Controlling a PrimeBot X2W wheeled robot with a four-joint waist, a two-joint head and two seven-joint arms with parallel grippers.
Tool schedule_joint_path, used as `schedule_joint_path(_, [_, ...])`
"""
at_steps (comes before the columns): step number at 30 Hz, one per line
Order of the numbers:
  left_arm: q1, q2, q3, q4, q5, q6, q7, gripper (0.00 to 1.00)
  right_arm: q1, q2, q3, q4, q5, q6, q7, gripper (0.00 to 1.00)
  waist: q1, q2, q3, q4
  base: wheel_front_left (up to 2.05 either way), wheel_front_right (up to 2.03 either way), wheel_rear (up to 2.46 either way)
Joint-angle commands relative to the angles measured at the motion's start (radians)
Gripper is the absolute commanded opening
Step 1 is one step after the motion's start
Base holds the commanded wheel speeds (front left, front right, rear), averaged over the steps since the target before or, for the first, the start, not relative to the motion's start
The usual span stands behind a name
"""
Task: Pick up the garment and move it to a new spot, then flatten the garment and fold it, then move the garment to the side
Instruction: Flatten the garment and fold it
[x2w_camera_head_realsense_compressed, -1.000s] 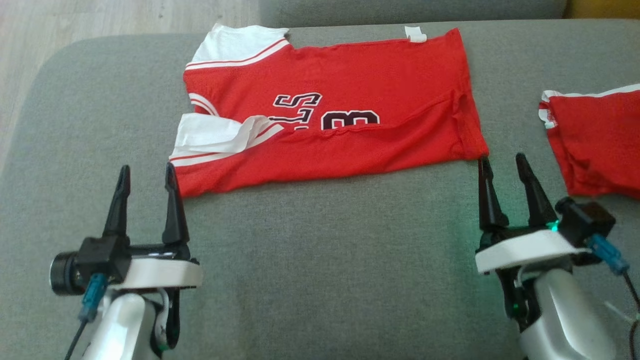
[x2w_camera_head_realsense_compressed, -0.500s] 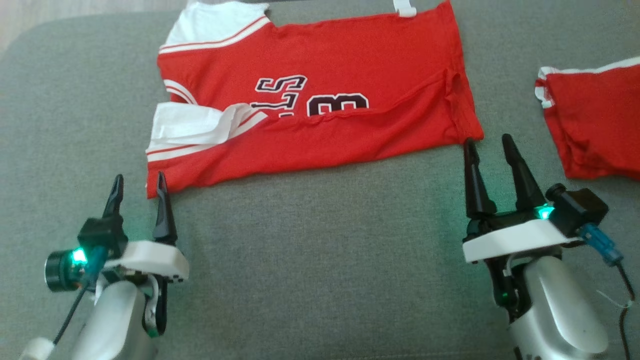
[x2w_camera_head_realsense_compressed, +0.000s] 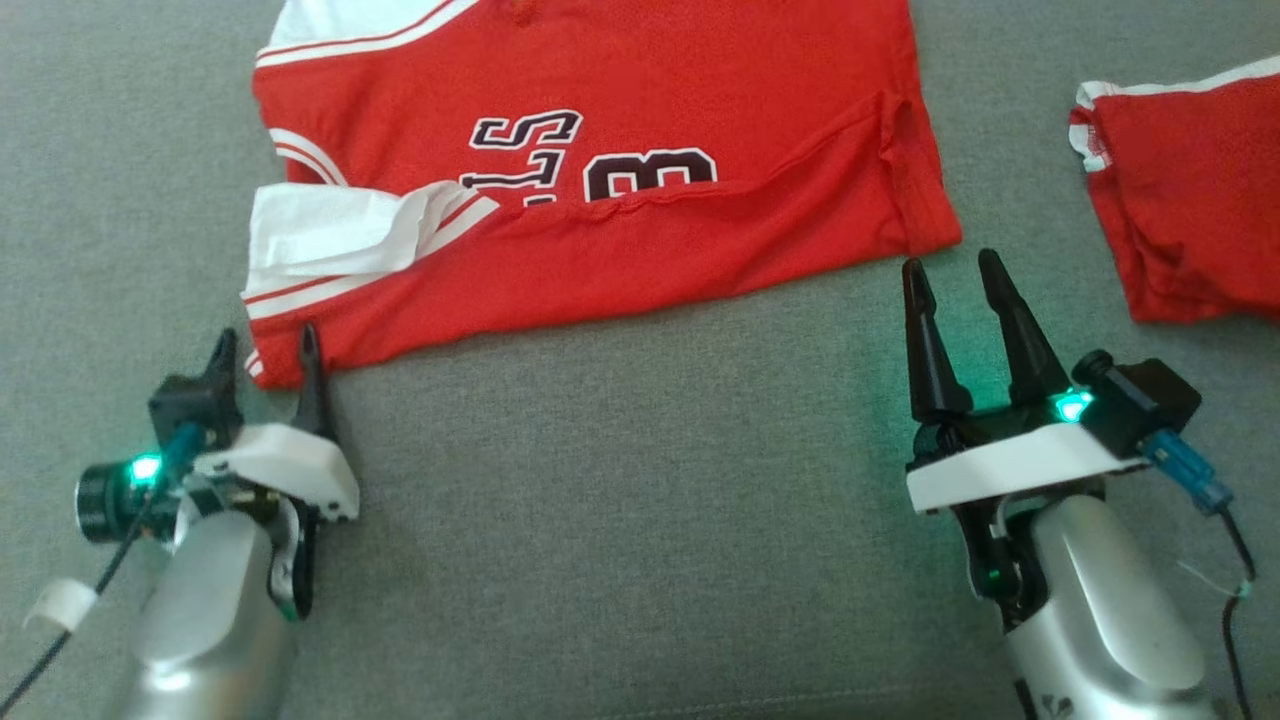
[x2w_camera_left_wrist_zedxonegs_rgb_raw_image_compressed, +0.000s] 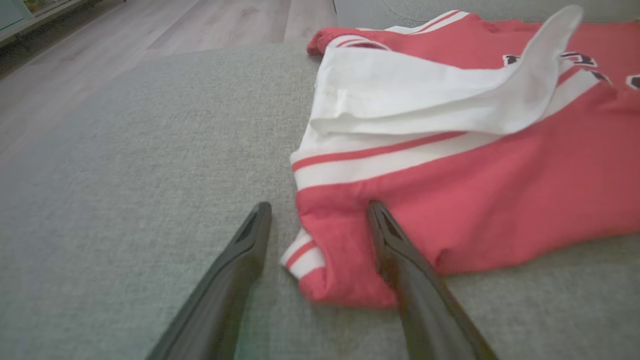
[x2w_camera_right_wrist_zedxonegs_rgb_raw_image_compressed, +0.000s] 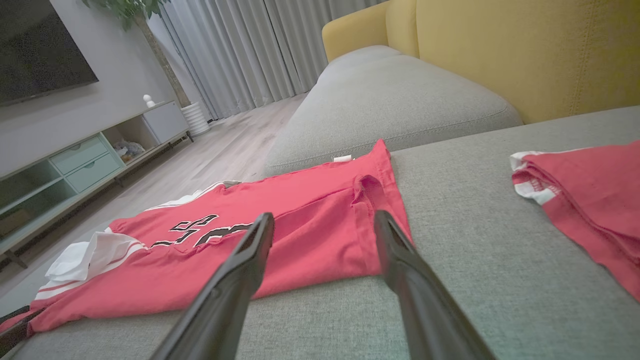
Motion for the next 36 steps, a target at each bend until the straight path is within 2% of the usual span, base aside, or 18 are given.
schedule_joint_path(1, [-0.022,0.031,0.023,0.003,-0.004,0.001,0.017,1.00,-0.023,0.005,0.022,-0.036,0.007,-0.001,-0.011,1.00,-0.0001,0.0000,0.005,-0.004,0.00,0.00,0.00])
schedule_joint_path(3, [-0.032,0.031,0.022,0.024,-0.008,0.003,0.035,1.00,-0.027,0.005,0.023,-0.037,0.010,-0.001,-0.011,1.00,-0.0001,0.0000,0.007,-0.006,0.00,0.00,0.00])
schedule_joint_path(4, [-0.035,0.030,0.019,0.030,-0.007,0.003,0.040,0.86,-0.028,0.005,0.022,-0.037,0.011,-0.001,-0.011,1.00,-0.0001,0.0000,0.006,-0.007,0.00,0.00,0.00])
schedule_joint_path(6, [-0.039,0.036,0.005,0.033,0.003,-0.005,0.030,0.00,-0.029,0.005,0.021,-0.034,0.012,-0.001,-0.011,1.00,-0.0001,0.0000,0.002,-0.007,0.00,0.00,0.00])
schedule_joint_path(10, [-0.040,0.034,0.010,0.007,0.001,-0.004,-0.052,0.00,-0.030,0.005,0.020,-0.019,0.031,-0.001,-0.011,1.00,-0.0001,0.0000,-0.020,-0.002,0.00,0.00,0.00])
schedule_joint_path(15, [-0.030,0.021,0.021,-0.087,0.000,-0.004,-0.108,0.00,-0.043,0.005,0.007,0.031,-0.007,-0.001,0.003,1.00,-0.0001,0.0000,-0.049,0.012,0.00,0.00,0.00])
schedule_joint_path(20, [-0.020,0.004,0.020,-0.213,0.014,-0.016,-0.117,0.00,-0.102,0.005,-0.105,0.106,-0.060,-0.001,0.098,1.00,-0.0001,0.0000,-0.048,0.037,0.00,0.00,0.00])
schedule_joint_path(23, [-0.011,-0.004,0.008,-0.265,0.027,-0.025,-0.118,0.00,-0.160,0.005,-0.137,0.144,-0.110,-0.001,0.159,1.00,-0.0001,0.0000,-0.037,0.049,0.00,0.00,0.00])
schedule_joint_path(31, [-0.008,-0.029,-0.017,-0.315,0.048,-0.041,-0.118,0.00,-0.286,0.005,-0.217,0.320,-0.257,-0.001,0.275,1.00,-0.0001,0.0000,-0.010,0.088,0.00,0.00,0.00])
schedule_joint_path(36, [-0.010,-0.035,-0.021,-0.327,0.052,-0.047,-0.118,0.00,-0.329,0.005,-0.227,0.406,-0.324,-0.001,0.315,1.00,-0.0001,0.0000,0.002,0.102,0.00,0.00,0.00])
